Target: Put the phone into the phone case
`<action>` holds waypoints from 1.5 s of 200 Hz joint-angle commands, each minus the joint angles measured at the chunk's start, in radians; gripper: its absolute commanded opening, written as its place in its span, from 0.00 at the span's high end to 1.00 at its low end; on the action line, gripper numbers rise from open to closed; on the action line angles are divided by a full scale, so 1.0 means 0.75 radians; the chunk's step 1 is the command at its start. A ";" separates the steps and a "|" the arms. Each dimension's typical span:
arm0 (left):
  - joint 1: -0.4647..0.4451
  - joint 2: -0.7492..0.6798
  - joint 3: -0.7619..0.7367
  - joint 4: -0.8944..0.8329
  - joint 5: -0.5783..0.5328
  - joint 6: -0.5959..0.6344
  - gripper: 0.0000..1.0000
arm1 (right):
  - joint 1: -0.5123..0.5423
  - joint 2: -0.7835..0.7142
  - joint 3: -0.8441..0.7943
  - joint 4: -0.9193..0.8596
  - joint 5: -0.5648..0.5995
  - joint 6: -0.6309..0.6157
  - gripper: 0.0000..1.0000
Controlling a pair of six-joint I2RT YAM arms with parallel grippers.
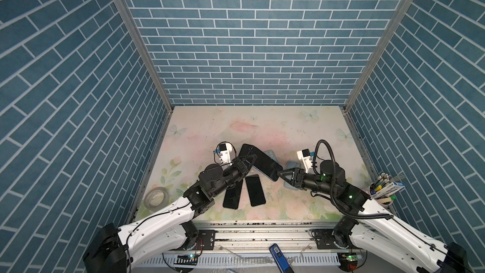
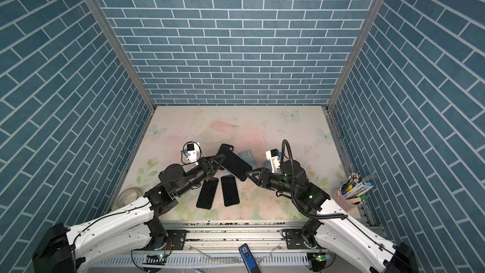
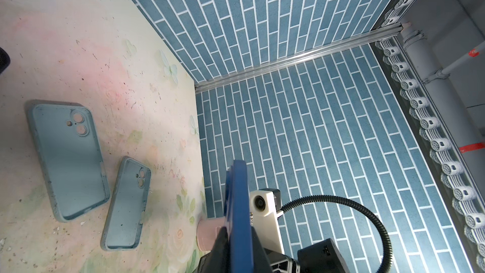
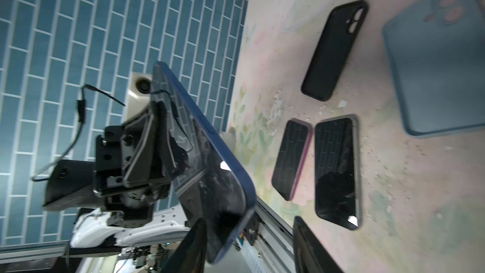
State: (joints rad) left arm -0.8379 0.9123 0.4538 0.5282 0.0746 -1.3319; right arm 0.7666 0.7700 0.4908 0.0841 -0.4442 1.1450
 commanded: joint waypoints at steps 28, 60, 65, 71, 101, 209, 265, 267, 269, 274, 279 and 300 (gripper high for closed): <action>0.000 0.017 -0.030 0.202 0.001 -0.065 0.86 | -0.008 0.066 -0.043 0.493 -0.101 0.236 0.51; 0.001 0.013 -0.031 0.198 -0.001 -0.063 0.86 | -0.008 0.061 -0.043 0.495 -0.101 0.242 0.59; 0.001 0.013 -0.031 0.197 -0.004 -0.065 0.86 | -0.007 0.062 -0.046 0.499 -0.101 0.244 0.60; 0.000 0.013 -0.032 0.196 -0.007 -0.065 0.86 | -0.007 0.062 -0.047 0.505 -0.102 0.248 0.62; -0.002 0.013 -0.036 0.190 -0.023 -0.076 0.85 | -0.008 0.061 -0.061 0.546 -0.111 0.273 0.72; -0.015 -0.096 0.145 -0.736 -0.036 0.266 0.36 | -0.139 -0.150 0.048 0.095 -0.060 0.127 1.00; -0.054 0.101 0.271 -1.246 -0.080 0.539 0.35 | -0.187 -0.185 0.581 -1.325 0.672 -0.445 1.00; -0.060 0.113 0.278 -1.246 -0.082 0.543 0.35 | -0.185 -0.177 0.591 -1.340 0.686 -0.459 1.00; -0.066 0.134 0.283 -1.246 -0.084 0.546 0.35 | -0.186 -0.168 0.598 -1.358 0.694 -0.472 1.00; -0.081 0.177 0.300 -1.243 -0.087 0.562 0.35 | -0.185 -0.146 0.612 -1.387 0.702 -0.505 1.00; -0.095 0.220 0.316 -1.238 -0.092 0.576 0.35 | -0.185 -0.122 0.621 -1.414 0.703 -0.537 1.00; -0.130 0.366 0.366 -1.175 -0.090 0.614 0.35 | -0.186 -0.034 0.596 -1.446 0.636 -0.626 1.00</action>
State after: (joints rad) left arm -0.9073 1.1046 0.6754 -0.3111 0.0223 -0.9588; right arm 0.6289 0.6674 0.9535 -0.7841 -0.0303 0.8436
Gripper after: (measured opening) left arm 0.652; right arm 0.103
